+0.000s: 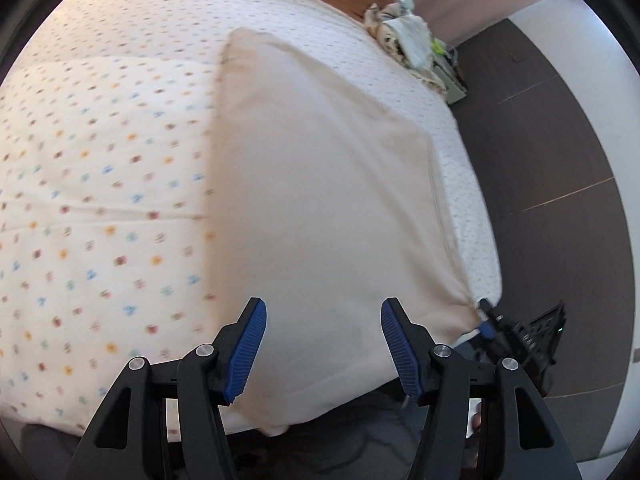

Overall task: Fold large clothes
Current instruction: 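Release and press the folded jacket flat with both tools, then grasp the folded beige jacket edge with both tools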

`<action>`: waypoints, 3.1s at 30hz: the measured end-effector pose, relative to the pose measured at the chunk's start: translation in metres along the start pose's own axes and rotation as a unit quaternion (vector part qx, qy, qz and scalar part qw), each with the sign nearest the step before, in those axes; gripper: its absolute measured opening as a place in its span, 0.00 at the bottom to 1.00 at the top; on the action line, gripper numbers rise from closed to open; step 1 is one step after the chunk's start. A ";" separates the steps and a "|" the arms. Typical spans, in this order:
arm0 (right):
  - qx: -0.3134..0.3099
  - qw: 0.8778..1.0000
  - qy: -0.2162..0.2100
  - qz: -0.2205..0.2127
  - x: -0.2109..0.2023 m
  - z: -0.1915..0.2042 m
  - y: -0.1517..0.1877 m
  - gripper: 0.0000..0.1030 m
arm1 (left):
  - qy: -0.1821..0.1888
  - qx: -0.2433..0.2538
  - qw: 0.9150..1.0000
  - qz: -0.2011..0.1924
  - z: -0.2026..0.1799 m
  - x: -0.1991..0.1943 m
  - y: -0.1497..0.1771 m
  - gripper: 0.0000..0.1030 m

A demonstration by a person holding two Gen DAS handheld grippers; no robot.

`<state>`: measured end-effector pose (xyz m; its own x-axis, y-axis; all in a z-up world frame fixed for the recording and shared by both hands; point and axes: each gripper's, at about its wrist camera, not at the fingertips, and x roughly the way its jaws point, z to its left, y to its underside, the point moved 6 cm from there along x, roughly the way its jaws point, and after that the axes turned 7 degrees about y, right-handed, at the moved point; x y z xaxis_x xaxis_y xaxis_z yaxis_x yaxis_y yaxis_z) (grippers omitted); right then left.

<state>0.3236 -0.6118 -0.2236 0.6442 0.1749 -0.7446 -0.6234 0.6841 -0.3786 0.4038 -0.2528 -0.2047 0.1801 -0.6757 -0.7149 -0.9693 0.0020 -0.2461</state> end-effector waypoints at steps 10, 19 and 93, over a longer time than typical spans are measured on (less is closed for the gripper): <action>-0.044 0.998 -0.034 -0.005 -0.011 0.006 0.014 0.08 | -0.029 -0.010 0.999 0.033 0.034 0.011 0.025 0.55; -0.028 0.999 -0.015 0.019 -0.001 -0.022 0.024 0.08 | -0.026 -0.025 0.999 0.039 0.037 0.025 0.018 0.54; -0.087 0.961 -0.104 0.241 0.202 0.085 -0.122 0.54 | -0.023 -0.061 0.997 -0.049 0.082 0.070 -0.163 0.47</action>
<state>0.5672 -0.5996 -0.2808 0.3258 0.5924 -0.7369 -0.9245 0.3628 -0.1170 0.5880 -0.2397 -0.2686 0.2793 -0.6342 -0.7210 -0.9594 -0.1542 -0.2360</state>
